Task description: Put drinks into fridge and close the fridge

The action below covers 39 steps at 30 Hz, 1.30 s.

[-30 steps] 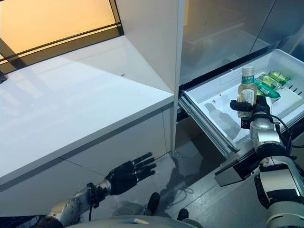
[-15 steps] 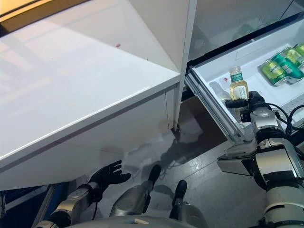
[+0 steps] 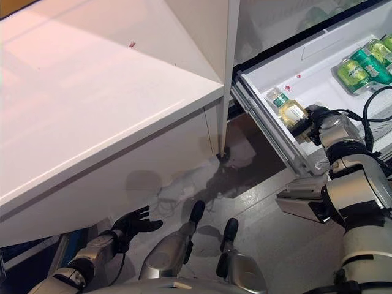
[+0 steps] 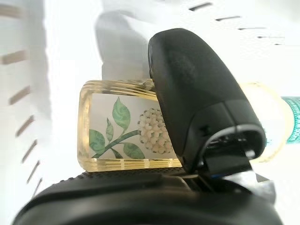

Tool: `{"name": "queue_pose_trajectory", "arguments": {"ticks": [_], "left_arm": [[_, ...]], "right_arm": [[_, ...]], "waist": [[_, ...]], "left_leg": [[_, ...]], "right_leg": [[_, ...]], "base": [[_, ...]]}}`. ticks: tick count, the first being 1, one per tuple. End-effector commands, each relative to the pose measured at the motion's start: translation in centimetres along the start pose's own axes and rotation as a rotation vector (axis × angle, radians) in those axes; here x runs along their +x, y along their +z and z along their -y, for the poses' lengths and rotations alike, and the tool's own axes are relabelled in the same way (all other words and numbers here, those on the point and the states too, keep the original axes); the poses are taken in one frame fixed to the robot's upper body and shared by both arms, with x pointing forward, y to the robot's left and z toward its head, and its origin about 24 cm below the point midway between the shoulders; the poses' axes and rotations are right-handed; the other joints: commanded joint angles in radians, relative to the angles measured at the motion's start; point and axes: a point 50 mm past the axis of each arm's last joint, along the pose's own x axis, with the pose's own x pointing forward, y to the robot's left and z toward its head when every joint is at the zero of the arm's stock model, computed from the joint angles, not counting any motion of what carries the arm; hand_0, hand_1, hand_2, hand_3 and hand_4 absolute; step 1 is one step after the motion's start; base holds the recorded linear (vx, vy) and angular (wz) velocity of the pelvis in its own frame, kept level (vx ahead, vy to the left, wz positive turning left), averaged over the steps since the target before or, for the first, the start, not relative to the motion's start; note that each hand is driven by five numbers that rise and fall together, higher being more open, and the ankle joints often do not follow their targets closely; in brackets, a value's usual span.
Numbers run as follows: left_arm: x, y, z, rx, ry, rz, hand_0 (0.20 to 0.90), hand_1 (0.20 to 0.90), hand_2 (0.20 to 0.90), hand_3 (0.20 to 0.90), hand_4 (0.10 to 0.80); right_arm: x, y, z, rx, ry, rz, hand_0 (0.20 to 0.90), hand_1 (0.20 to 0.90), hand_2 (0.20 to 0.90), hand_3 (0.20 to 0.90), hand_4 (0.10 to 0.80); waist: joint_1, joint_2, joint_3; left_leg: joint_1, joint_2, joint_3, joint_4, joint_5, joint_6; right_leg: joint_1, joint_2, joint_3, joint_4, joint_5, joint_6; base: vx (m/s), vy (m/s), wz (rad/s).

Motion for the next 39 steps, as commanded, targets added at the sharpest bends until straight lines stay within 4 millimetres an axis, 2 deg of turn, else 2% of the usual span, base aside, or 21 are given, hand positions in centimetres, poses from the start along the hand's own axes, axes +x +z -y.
{"name": "queue_pose_trajectory", "arguments": {"ticks": [1,9,13,18,20,24,29,33,37,39], "left_arm": [[-0.2,-0.7,0.2,0.068,-0.035,-0.015,0.9,0.9,0.9,0.9,0.8],[-0.1,-0.1,0.4,0.088,-0.04,0.008,0.9,0.9,0.9,0.9,0.8],[-0.2,-0.3,0.0,0.08,-0.013,-0.006,0.9,0.9,0.9,0.9,0.8],[-0.4,-0.9,-0.3,0.063,0.004,-0.027,0.9,0.9,0.9,0.9,0.8],[-0.4,-1.4,-0.4,0.053,0.015,-0.042,0.9,0.9,0.9,0.9,0.8],[-1.0,-3.2,-1.0,0.042,0.04,-0.083,0.9,0.9,0.9,0.9,0.8],[-1.4,-4.9,-1.3,0.028,0.059,-0.135,0.9,0.9,0.9,0.9,0.8],[-1.7,-6.1,-1.4,0.035,0.061,-0.167,0.9,0.9,0.9,0.9,0.8],[-1.7,-6.9,-0.7,0.033,0.044,-0.184,0.9,0.9,0.9,0.9,0.8],[-1.6,-6.9,-0.3,0.034,0.035,-0.192,0.9,0.9,0.9,0.9,0.8]], "right_arm": [[-2.1,0.8,5.5,-0.073,-0.149,-0.029,0.9,0.9,0.9,0.9,0.8],[-2.2,1.6,5.4,-0.026,-0.146,0.002,0.9,0.9,0.9,0.9,0.8],[-2.2,2.2,5.1,0.033,-0.128,0.046,0.9,0.9,0.9,0.9,0.8],[-2.5,3.9,5.1,0.168,-0.118,0.199,0.9,0.9,0.9,0.9,0.8],[-3.0,5.1,5.2,0.224,-0.131,0.312,0.9,0.9,0.9,0.9,0.8],[-4.8,6.0,6.1,0.292,-0.13,0.507,0.9,0.9,0.9,0.9,0.8],[-7.2,5.1,7.7,0.378,-0.187,0.668,0.9,0.9,0.9,0.9,0.8],[-9.4,4.9,8.9,0.501,-0.295,0.849,0.9,0.9,0.9,0.9,0.8],[-12.3,4.2,10.3,0.659,-0.552,1.064,0.9,0.9,0.9,0.9,0.8],[-12.1,3.4,9.9,0.737,-0.57,1.058,0.9,0.9,0.9,0.9,0.8]], "waist": [[0.008,-0.036,-0.045],[0.017,-0.042,-0.047],[0.015,-0.049,-0.055],[0.002,-0.054,-0.066],[-0.009,-0.063,-0.076],[-0.041,-0.09,-0.111],[-0.087,-0.115,-0.167],[-0.117,-0.124,-0.214],[-0.14,-0.118,-0.263],[-0.146,-0.113,-0.275]], "left_leg": [[-0.009,-0.013,0.035,0.066,-0.1,0.012],[-0.006,-0.013,0.034,0.064,-0.099,0.01],[0.0,-0.012,0.04,0.059,-0.098,0.009],[0.011,-0.008,0.053,0.045,-0.096,0.009],[0.019,-0.006,0.063,0.041,-0.099,0.008],[0.046,-0.006,0.088,0.036,-0.11,0.009],[0.08,-0.012,0.114,0.044,-0.134,0.016],[0.114,-0.015,0.136,0.037,-0.149,0.023],[0.141,-0.02,0.154,0.042,-0.171,0.033],[0.151,-0.023,0.159,0.044,-0.18,0.036]], "right_leg": [[-0.074,-0.025,0.086,0.109,-0.01,0.014],[-0.068,-0.023,0.078,0.108,-0.009,0.014],[-0.065,-0.022,0.078,0.106,-0.007,0.014],[-0.065,-0.019,0.088,0.104,-0.006,0.015],[-0.062,-0.018,0.095,0.104,-0.006,0.017],[-0.043,-0.016,0.112,0.1,-0.006,0.022],[-0.014,-0.017,0.144,0.093,-0.006,0.03],[0.009,-0.017,0.172,0.085,-0.005,0.039],[0.03,-0.021,0.2,0.082,-0.006,0.049],[0.038,-0.025,0.208,0.08,-0.006,0.055]], "base": [[-0.012,-0.037,0.0],[-0.002,-0.005,0.0],[-0.005,0.008,0.0],[-0.037,0.06,-0.02],[-0.023,0.07,-0.08],[0.011,0.076,-0.15],[0.047,0.074,-0.1],[0.05,0.074,-0.25],[0.037,0.091,-0.22],[0.021,0.089,-0.2]]}}
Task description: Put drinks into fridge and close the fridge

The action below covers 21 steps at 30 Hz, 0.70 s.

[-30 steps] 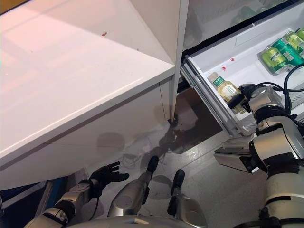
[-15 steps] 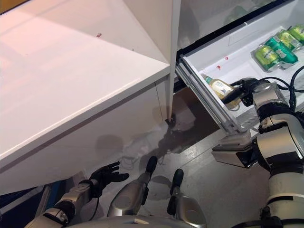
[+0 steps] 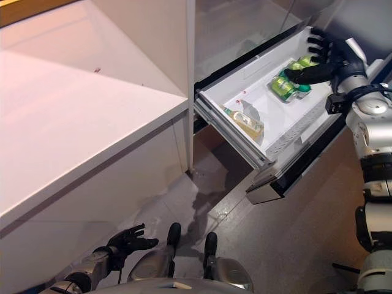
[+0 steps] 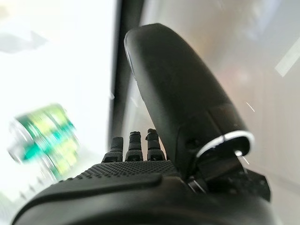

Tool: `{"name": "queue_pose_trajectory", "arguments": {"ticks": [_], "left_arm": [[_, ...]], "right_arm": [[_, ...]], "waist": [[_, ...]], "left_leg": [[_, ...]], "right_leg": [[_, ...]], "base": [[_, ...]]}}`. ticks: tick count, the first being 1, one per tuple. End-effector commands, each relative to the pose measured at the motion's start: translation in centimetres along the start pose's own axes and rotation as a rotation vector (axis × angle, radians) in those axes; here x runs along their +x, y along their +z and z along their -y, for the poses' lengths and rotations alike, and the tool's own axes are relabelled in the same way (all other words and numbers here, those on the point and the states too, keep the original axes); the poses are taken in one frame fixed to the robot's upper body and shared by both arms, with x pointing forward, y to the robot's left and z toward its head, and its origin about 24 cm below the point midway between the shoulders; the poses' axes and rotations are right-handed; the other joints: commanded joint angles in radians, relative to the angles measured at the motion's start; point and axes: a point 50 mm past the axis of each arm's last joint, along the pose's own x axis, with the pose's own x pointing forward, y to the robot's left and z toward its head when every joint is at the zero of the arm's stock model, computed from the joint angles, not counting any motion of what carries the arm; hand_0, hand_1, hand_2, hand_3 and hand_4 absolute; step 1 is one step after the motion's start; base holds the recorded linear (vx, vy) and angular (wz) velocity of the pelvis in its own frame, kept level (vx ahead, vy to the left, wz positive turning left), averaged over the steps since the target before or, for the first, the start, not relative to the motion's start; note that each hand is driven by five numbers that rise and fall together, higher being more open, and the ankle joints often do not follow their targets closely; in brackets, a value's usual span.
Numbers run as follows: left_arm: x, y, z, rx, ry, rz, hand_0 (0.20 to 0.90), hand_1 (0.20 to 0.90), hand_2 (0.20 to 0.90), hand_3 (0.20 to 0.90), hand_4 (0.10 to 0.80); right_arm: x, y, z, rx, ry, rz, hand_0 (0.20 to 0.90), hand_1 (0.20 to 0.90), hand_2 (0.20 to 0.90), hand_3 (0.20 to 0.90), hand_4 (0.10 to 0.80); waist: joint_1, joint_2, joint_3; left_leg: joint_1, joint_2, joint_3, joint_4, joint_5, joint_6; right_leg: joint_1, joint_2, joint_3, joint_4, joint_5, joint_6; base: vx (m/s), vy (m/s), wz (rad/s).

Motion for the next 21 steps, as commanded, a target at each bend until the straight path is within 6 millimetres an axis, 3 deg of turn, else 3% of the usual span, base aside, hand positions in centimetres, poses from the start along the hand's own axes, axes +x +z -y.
{"name": "queue_pose_trajectory", "arguments": {"ticks": [1,7,12,16,18,21], "left_arm": [[-0.4,-3.0,0.1,0.047,0.0,-0.088,0.9,0.9,0.9,0.9,0.8],[-0.6,-4.3,0.0,0.055,0.014,-0.151,0.9,0.9,0.9,0.9,0.8],[-0.9,-5.6,0.1,0.107,0.015,-0.223,0.9,0.9,0.9,0.9,0.8],[-0.8,-5.7,0.7,0.117,-0.012,-0.216,0.9,0.9,0.9,0.9,0.8],[-0.7,-5.4,1.0,0.128,-0.021,-0.202,0.9,0.9,0.9,0.9,0.8],[0.0,-3.0,1.5,0.154,-0.024,-0.126,0.9,0.9,0.9,0.9,0.8]], "right_arm": [[-1.1,3.7,2.5,0.097,-0.218,0.284,0.9,0.9,0.9,0.9,0.8],[-2.8,0.0,5.4,0.322,-0.513,0.244,0.9,0.9,0.9,0.9,0.8],[-4.1,-4.2,3.1,0.39,-0.558,0.12,0.9,0.9,0.9,0.9,0.8],[-4.9,-6.5,1.9,0.452,-0.541,0.045,0.9,0.9,0.9,0.9,0.8],[-5.2,-7.2,1.5,0.485,-0.549,0.024,0.9,0.9,0.9,0.9,0.8],[-4.8,-7.3,0.8,0.561,-0.586,0.038,0.9,0.9,0.9,0.9,0.8]], "waist": [[-0.009,0.015,-0.188],[-0.008,0.022,-0.207],[-0.001,0.029,-0.193],[0.008,0.029,-0.158],[0.014,0.029,-0.133],[0.031,0.031,-0.048]], "left_leg": [[0.052,-0.026,0.039,0.044,-0.147,0.017],[0.07,-0.034,0.05,0.05,-0.155,0.024],[0.062,-0.049,0.051,0.11,-0.182,0.042],[0.047,-0.059,0.047,0.183,-0.223,0.056],[0.026,-0.063,0.045,0.226,-0.237,0.061],[-0.063,-0.073,0.033,0.338,-0.263,0.072]], "right_leg": [[-0.02,-0.02,0.086,0.077,-0.022,0.05],[-0.004,-0.034,0.093,0.067,-0.005,0.063],[-0.011,-0.053,0.097,0.102,-0.011,0.068],[-0.013,-0.065,0.097,0.135,-0.023,0.068],[-0.024,-0.07,0.094,0.16,-0.028,0.067],[-0.08,-0.074,0.087,0.231,-0.041,0.063]], "base": [[0.011,0.066,-0.14],[0.011,0.05,-0.09],[0.043,0.013,-0.09],[0.056,-0.034,-0.04],[-0.032,-0.086,0.01],[-0.201,-0.125,0.04]]}}
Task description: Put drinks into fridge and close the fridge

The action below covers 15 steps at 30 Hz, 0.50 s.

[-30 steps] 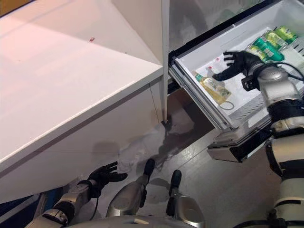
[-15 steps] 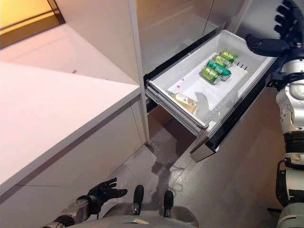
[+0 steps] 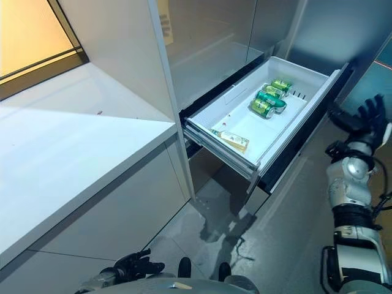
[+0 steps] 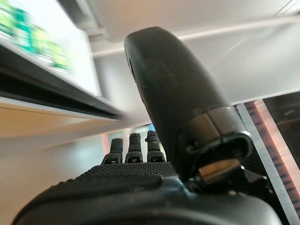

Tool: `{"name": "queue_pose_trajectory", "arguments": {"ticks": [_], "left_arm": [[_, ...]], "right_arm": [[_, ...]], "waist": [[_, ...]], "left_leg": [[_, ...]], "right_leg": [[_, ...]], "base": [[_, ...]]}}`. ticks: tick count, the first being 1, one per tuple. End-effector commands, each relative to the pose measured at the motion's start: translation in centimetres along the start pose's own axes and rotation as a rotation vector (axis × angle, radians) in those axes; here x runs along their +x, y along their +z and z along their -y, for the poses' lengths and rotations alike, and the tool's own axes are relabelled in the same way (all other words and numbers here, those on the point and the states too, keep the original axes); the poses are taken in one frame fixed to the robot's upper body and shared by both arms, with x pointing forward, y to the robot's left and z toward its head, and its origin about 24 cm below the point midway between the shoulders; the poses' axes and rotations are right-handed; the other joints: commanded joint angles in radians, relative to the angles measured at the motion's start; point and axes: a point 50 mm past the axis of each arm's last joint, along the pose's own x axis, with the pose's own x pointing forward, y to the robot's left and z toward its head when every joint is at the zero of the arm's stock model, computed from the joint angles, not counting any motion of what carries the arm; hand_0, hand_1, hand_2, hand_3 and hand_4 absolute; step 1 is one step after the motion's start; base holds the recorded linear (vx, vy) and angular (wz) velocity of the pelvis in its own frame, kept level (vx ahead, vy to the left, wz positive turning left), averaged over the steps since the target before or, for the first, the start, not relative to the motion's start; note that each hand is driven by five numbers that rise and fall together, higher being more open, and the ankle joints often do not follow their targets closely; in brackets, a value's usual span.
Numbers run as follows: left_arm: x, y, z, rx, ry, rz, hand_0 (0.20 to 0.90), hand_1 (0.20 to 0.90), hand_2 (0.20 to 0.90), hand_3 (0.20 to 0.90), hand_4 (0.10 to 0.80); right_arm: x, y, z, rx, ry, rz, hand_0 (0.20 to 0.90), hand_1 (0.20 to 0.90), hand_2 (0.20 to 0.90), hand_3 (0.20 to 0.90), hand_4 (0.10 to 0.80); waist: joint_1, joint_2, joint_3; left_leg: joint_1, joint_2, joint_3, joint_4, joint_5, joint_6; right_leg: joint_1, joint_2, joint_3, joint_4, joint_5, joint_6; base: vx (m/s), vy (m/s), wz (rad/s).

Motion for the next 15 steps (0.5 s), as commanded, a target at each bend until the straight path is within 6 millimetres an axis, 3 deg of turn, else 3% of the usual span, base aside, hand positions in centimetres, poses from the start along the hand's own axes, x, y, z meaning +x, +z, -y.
{"name": "queue_pose_trajectory", "arguments": {"ticks": [1,6,13,15], "left_arm": [[0.1,1.7,-0.3,0.089,0.013,0.04,0.9,0.9,0.9,0.9,0.8],[0.3,5.6,0.4,0.06,0.021,0.154,0.9,0.9,0.9,0.9,0.8],[0.3,8.0,0.8,0.021,0.036,0.231,0.9,0.9,0.9,0.9,0.8],[0.3,8.4,0.6,0.012,0.047,0.242,0.9,0.9,0.9,0.9,0.8]], "right_arm": [[0.9,7.3,-3.9,0.187,0.091,0.309,0.9,0.9,0.9,0.9,0.8],[1.2,7.6,-5.4,0.305,0.053,0.301,0.9,0.9,0.9,0.9,0.8],[1.4,7.2,-7.5,0.366,0.126,0.233,0.9,0.9,0.9,0.9,0.8],[1.1,7.3,-9.1,0.372,0.223,0.224,0.9,0.9,0.9,0.9,0.8]], "waist": [[0.054,-0.044,0.072],[0.064,-0.036,0.166],[0.075,-0.015,0.224],[0.079,-0.007,0.237]], "left_leg": [[-0.124,-0.069,-0.01,0.288,-0.22,0.066],[-0.264,-0.075,-0.026,0.411,-0.242,0.075],[-0.398,-0.092,-0.036,0.516,-0.256,0.081],[-0.431,-0.097,-0.038,0.538,-0.254,0.081]], "right_leg": [[-0.135,-0.066,0.047,0.218,-0.031,0.044],[-0.252,-0.058,0.033,0.32,-0.049,0.03],[-0.38,-0.051,0.018,0.436,-0.078,0.011],[-0.422,-0.047,0.015,0.48,-0.091,0.003]], "base": [[-0.292,-0.115,0.01],[-0.232,-0.076,0.08],[-0.133,-0.008,0.04],[-0.084,0.019,-0.02]]}}
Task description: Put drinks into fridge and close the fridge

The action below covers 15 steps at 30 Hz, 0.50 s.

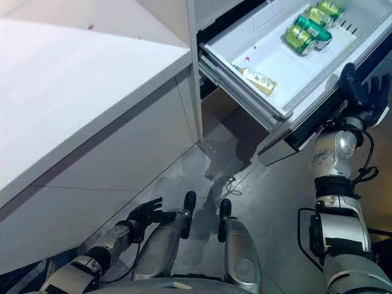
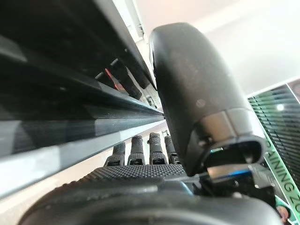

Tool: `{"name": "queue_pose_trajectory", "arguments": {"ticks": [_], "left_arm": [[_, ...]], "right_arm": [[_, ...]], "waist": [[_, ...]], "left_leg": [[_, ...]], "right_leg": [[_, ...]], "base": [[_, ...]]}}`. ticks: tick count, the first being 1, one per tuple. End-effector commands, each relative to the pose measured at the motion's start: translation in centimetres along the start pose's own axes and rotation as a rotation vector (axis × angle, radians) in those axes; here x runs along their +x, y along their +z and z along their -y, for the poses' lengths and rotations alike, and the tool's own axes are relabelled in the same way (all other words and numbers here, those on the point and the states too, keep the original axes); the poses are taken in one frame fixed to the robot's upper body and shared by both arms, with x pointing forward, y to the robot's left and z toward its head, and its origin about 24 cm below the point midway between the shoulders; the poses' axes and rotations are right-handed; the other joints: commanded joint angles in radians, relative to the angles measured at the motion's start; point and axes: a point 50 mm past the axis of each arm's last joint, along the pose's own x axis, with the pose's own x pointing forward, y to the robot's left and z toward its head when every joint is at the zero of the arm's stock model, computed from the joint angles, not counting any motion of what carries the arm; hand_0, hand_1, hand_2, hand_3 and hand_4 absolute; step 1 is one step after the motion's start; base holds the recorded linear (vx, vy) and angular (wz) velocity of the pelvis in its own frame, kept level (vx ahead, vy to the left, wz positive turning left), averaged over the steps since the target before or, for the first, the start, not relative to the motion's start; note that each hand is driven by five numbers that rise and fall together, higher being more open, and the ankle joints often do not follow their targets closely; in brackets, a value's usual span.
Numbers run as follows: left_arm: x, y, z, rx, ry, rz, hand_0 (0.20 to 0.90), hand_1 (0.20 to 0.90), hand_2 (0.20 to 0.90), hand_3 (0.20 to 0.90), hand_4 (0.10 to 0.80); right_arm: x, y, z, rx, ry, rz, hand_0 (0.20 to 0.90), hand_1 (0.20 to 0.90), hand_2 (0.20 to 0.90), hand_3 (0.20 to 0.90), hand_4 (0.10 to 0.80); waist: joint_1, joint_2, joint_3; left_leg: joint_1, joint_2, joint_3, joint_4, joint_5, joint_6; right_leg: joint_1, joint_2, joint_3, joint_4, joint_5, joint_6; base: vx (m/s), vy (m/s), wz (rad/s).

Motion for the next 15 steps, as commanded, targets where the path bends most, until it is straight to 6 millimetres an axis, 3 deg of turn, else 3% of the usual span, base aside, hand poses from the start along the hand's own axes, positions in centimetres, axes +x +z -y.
{"name": "queue_pose_trajectory", "arguments": {"ticks": [1,2,10,15], "left_arm": [[-0.8,-3.2,-0.7,0.002,0.043,-0.074,0.9,0.9,0.9,0.9,0.8],[-0.7,-2.9,-0.7,-0.002,0.046,-0.067,0.9,0.9,0.9,0.9,0.8],[-0.8,-2.8,-0.6,-0.01,0.02,-0.04,0.9,0.9,0.9,0.9,0.8],[-1.0,-3.0,-0.6,-0.004,0.004,-0.038,0.9,0.9,0.9,0.9,0.8]], "right_arm": [[-0.5,0.4,-3.2,-0.02,0.231,0.014,0.9,0.9,0.9,0.9,0.8],[-1.0,0.1,-4.5,-0.013,0.338,-0.008,0.9,0.9,0.9,0.9,0.8],[-4.0,-1.2,-9.7,-0.034,0.837,-0.111,0.9,0.9,0.9,0.9,0.8],[-4.7,-1.2,-12.1,-0.065,0.997,-0.146,0.9,0.9,0.9,0.9,0.8]], "waist": [[0.033,-0.005,-0.045],[0.033,-0.002,-0.039],[0.046,0.007,-0.032],[0.07,0.013,-0.037]], "left_leg": [[-0.036,-0.053,-0.009,0.185,-0.202,0.071],[-0.05,-0.057,-0.012,0.193,-0.198,0.069],[-0.032,-0.058,-0.045,0.13,-0.158,0.052],[-0.005,-0.056,-0.069,0.071,-0.127,0.043]], "right_leg": [[0.003,-0.016,0.025,0.043,0.002,0.002],[-0.017,-0.012,0.024,0.065,-0.004,-0.002],[-0.03,-0.007,0.023,0.068,-0.015,-0.007],[-0.003,-0.017,0.006,0.031,-0.009,-0.007]], "base": [[-0.055,0.032,-0.02],[-0.02,0.026,-0.04],[0.007,0.023,-0.02],[0.031,0.015,-0.03]]}}
